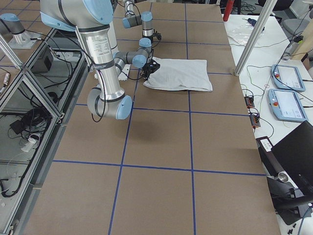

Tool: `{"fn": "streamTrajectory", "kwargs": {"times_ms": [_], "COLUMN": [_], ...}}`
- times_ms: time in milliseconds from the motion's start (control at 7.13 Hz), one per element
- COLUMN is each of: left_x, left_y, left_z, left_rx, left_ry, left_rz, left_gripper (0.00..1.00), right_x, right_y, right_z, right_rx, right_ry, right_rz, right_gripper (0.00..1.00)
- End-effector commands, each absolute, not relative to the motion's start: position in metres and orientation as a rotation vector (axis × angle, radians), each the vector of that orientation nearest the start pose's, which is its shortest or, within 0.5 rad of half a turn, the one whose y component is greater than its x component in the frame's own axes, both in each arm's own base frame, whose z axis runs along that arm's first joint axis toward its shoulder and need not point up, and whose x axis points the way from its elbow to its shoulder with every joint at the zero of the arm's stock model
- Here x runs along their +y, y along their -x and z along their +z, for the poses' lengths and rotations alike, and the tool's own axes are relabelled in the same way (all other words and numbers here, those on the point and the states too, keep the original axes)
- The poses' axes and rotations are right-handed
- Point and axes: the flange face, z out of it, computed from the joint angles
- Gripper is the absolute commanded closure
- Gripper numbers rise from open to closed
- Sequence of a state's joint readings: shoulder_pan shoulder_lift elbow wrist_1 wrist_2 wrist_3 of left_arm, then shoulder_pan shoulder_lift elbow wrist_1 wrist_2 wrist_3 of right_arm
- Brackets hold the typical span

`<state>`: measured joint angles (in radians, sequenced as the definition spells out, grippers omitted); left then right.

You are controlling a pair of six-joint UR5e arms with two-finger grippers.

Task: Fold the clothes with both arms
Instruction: 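Grasp the shirt's near edge with both grippers and lift it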

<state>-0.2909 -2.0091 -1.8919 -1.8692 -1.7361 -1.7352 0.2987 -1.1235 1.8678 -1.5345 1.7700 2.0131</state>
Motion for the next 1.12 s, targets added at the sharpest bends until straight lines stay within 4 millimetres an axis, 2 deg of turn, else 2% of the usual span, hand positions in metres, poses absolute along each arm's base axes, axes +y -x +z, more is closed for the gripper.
{"fn": "streamTrajectory", "kwargs": {"times_ms": [0,140,280,421,561,701,841,982], "left_x": [-0.267,-0.241,-0.221,-0.192,-0.164,-0.159,-0.159,-0.162], "left_y": [-0.527,-0.512,-0.483,-0.462,-0.454,-0.441,-0.438,-0.441], "left_z": [0.228,0.23,0.228,0.216,0.202,0.19,0.189,0.19], "left_rx": [1.098,1.109,1.13,1.126,1.123,1.138,1.135,1.128], "left_ry": [0.09,0.11,0.125,0.174,0.233,0.242,0.243,0.24], "left_rz": [-0.301,-0.267,-0.246,-0.236,-0.23,-0.231,-0.231,-0.236], "left_gripper": [1.0,1.0,1.0,1.0,1.0,1.0,1.0,1.0], "right_x": [-0.285,-0.28,-0.266,-0.242,-0.225,-0.214,-0.21,-0.215], "right_y": [0.537,0.527,0.516,0.496,0.484,0.475,0.471,0.475], "right_z": [0.266,0.254,0.244,0.236,0.218,0.206,0.196,0.194], "right_rx": [-0.811,-0.843,-0.871,-0.901,-0.941,-0.952,-0.968,-0.975], "right_ry": [0.26,0.263,0.271,0.29,0.331,0.413,0.446,0.428], "right_rz": [0.626,0.616,0.594,0.555,0.509,0.457,0.434,0.444], "right_gripper": [1.0,1.0,1.0,1.0,1.0,1.0,1.0,1.0]}}
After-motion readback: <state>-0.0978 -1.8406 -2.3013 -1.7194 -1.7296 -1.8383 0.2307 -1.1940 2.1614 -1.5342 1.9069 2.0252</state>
